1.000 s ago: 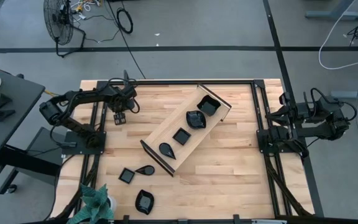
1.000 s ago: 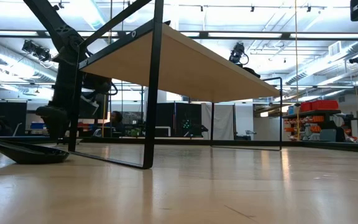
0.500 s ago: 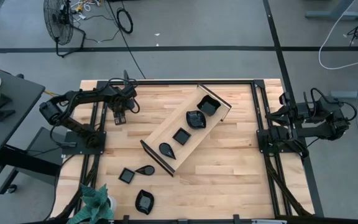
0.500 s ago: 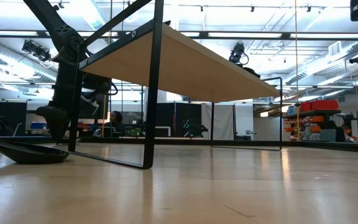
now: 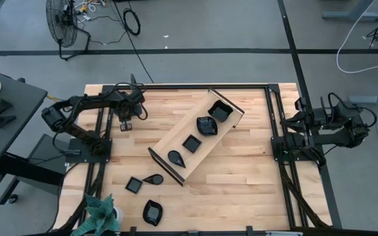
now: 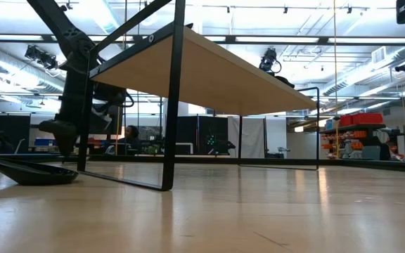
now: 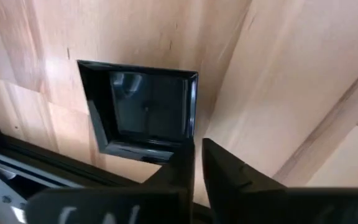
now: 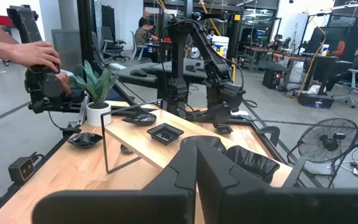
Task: Pick & Place Mini shaped plates
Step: Stack the black square shaped plate on top of the black square shaped plate on the shelf
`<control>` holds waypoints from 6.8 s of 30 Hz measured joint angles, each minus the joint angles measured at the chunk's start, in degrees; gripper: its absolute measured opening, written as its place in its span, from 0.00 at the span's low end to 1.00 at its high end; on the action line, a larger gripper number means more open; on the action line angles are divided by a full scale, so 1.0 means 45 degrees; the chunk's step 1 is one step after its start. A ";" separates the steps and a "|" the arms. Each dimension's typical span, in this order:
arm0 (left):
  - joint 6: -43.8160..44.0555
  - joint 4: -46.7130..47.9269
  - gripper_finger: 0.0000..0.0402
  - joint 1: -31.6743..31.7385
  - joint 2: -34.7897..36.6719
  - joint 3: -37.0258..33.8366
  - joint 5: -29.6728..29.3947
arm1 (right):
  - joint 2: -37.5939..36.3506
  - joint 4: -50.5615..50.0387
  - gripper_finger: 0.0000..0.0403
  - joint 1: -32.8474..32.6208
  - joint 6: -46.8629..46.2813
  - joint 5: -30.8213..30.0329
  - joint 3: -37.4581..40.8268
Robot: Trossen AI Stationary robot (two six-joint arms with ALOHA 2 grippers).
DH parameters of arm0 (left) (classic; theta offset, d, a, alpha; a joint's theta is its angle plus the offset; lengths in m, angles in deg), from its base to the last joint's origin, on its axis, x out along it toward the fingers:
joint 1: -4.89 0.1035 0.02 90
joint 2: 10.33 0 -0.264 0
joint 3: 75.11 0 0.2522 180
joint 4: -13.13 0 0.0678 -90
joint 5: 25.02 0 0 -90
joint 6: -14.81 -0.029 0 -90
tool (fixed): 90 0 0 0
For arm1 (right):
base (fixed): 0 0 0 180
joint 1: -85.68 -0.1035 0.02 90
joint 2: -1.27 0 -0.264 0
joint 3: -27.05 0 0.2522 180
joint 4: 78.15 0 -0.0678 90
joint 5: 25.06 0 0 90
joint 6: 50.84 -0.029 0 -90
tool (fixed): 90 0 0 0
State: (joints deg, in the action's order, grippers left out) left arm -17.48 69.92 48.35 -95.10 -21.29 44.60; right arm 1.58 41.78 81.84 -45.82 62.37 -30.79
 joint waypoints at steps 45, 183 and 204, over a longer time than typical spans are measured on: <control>0.3969 -0.0068 0.69 -0.1809 0.0000 0.0393 -0.0735 | -0.0005 0.0000 0.03 0.0001 0.0000 0.0000 0.0000; 0.4682 0.4693 0.00 -0.9485 0.1710 0.9054 -0.1318 | -0.0002 0.0000 0.03 0.0001 0.0003 0.0000 0.0000; 0.4347 0.1606 0.00 -1.3170 0.1083 0.9058 -0.1077 | -0.0005 0.0000 0.03 -0.0003 0.0000 0.0000 0.0000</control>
State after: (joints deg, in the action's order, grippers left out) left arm 2.08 77.14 -10.91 -90.22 19.47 39.75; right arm 1.56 41.78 81.82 -45.82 62.37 -30.79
